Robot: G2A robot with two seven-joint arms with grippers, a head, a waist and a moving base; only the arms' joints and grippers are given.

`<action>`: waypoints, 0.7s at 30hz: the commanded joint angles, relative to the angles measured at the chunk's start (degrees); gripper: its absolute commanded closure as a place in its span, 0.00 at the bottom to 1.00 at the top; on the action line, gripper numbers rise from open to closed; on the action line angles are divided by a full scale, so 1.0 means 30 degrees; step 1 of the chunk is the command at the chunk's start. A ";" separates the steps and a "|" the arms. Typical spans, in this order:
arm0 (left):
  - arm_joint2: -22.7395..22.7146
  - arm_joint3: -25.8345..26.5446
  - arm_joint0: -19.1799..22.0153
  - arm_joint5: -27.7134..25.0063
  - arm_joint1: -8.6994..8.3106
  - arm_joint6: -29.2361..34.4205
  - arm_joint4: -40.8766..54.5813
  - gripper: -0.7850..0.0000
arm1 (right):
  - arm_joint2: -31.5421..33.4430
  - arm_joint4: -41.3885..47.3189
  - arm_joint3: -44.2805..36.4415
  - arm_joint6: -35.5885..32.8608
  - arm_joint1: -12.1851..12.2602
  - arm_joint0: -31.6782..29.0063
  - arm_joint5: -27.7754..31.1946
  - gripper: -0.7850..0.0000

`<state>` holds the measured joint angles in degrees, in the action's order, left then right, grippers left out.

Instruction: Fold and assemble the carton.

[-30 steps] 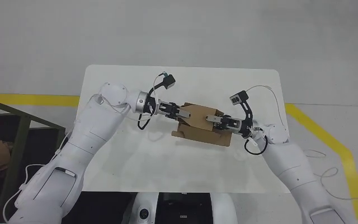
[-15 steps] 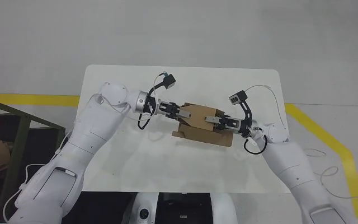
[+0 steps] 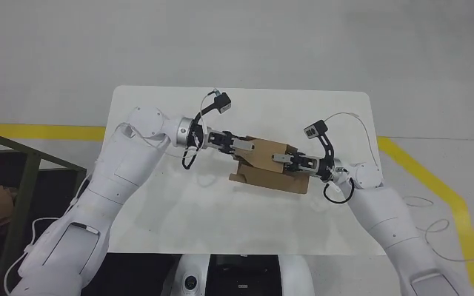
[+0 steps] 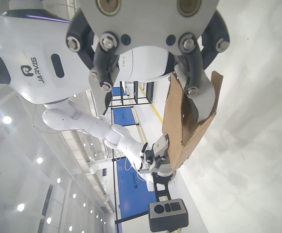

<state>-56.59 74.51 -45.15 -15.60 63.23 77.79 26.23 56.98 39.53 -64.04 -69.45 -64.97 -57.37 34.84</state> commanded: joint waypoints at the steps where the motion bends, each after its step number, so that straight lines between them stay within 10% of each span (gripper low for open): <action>1: -0.0127 0.0121 -0.0050 -0.0013 -0.0035 0.0003 0.0035 0.40 | -0.0054 -0.0051 0.0030 -0.0001 -0.0014 0.0027 -0.0001 1.00; 21: 0.0427 0.0699 0.0189 -0.0032 0.0161 -0.0177 0.0162 0.50 | -0.1015 -0.0502 0.0402 0.0221 -0.0394 0.0341 0.0219 1.00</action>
<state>-55.47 76.55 -44.60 -15.76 63.67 77.32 26.75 53.97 38.08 -62.79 -68.79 -66.14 -56.35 35.49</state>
